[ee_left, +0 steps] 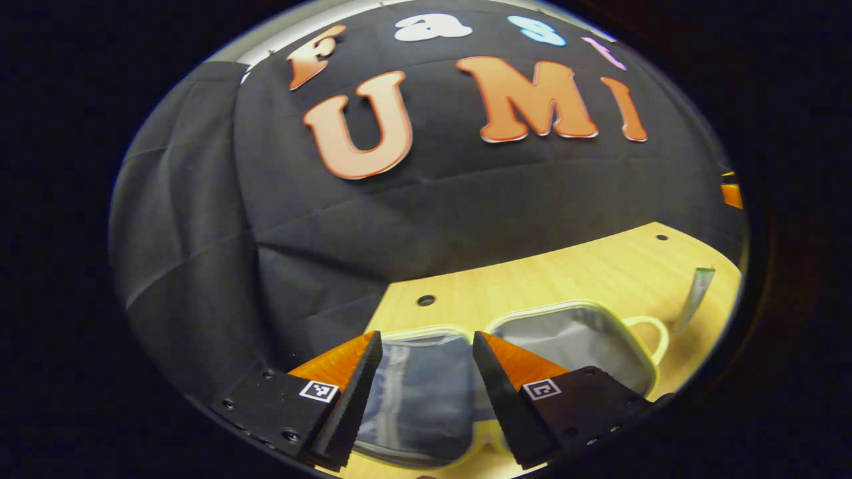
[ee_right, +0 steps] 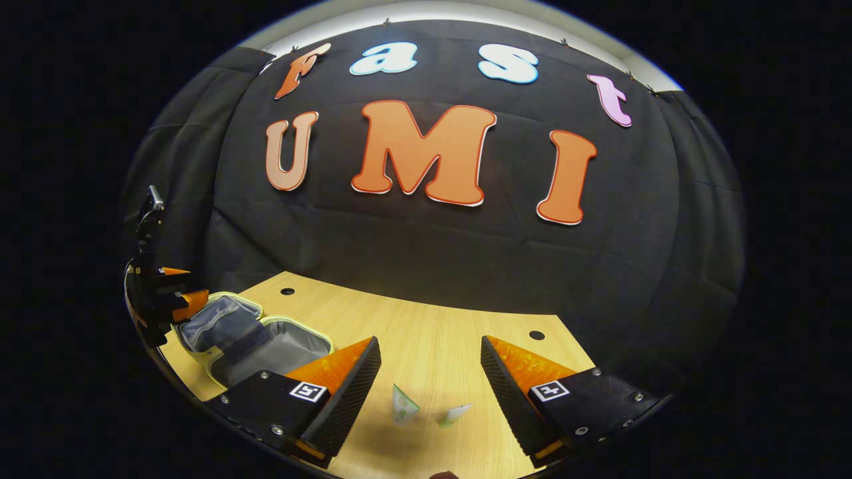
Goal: First open the suitcase, pack the skin care products into it, and then close the suitcase.
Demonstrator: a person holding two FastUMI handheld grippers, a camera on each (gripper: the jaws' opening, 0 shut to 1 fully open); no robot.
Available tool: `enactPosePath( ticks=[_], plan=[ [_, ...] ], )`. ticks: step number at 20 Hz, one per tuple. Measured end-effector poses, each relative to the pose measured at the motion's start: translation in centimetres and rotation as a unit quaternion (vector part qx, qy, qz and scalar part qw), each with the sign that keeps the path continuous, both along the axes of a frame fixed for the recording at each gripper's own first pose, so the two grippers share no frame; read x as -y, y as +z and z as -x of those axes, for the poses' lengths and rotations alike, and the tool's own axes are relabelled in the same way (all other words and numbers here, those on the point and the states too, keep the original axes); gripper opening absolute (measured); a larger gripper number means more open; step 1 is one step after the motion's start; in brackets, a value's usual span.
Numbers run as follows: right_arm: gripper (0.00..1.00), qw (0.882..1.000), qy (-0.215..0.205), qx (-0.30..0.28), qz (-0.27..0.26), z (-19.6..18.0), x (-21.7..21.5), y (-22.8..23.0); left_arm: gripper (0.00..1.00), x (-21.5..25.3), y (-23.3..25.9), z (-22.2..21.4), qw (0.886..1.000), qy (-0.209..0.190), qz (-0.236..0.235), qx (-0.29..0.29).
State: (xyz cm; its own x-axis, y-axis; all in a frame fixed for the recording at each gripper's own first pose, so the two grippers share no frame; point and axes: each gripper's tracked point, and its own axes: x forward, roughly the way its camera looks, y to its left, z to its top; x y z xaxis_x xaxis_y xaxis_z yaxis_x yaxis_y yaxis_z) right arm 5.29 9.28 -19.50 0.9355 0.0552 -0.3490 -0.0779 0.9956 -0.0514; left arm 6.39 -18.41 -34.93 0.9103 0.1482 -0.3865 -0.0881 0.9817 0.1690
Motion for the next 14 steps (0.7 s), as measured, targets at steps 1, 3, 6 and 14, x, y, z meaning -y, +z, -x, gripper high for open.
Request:
enactPosePath(
  ticks=[1, 3, 6, 14],
  plan=[
    [0.95, 1.0, -0.003, -0.002, -0.001, 0.1, 0.8, -0.1, 0.85, 2.6, 0.1, -0.3, 1.0, -0.021, 0.004, 0.002],
    [0.96, 1.0, -0.004, -0.004, -0.001, 0.4, 2.3, -0.5, 0.85, 7.5, 0.0, -0.7, 0.999, -0.053, 0.01, 0.002],
    [0.96, 1.0, -0.006, -0.003, 0.006, 1.1, 4.7, -0.6, 0.87, 14.8, 0.0, -0.8, 0.994, -0.102, 0.024, 0.0],
    [0.95, 1.0, -0.022, -0.002, 0.012, 2.7, 9.6, -0.5, 0.84, 30.7, -3.1, -0.7, 0.972, -0.228, 0.047, -0.024]
  ],
)
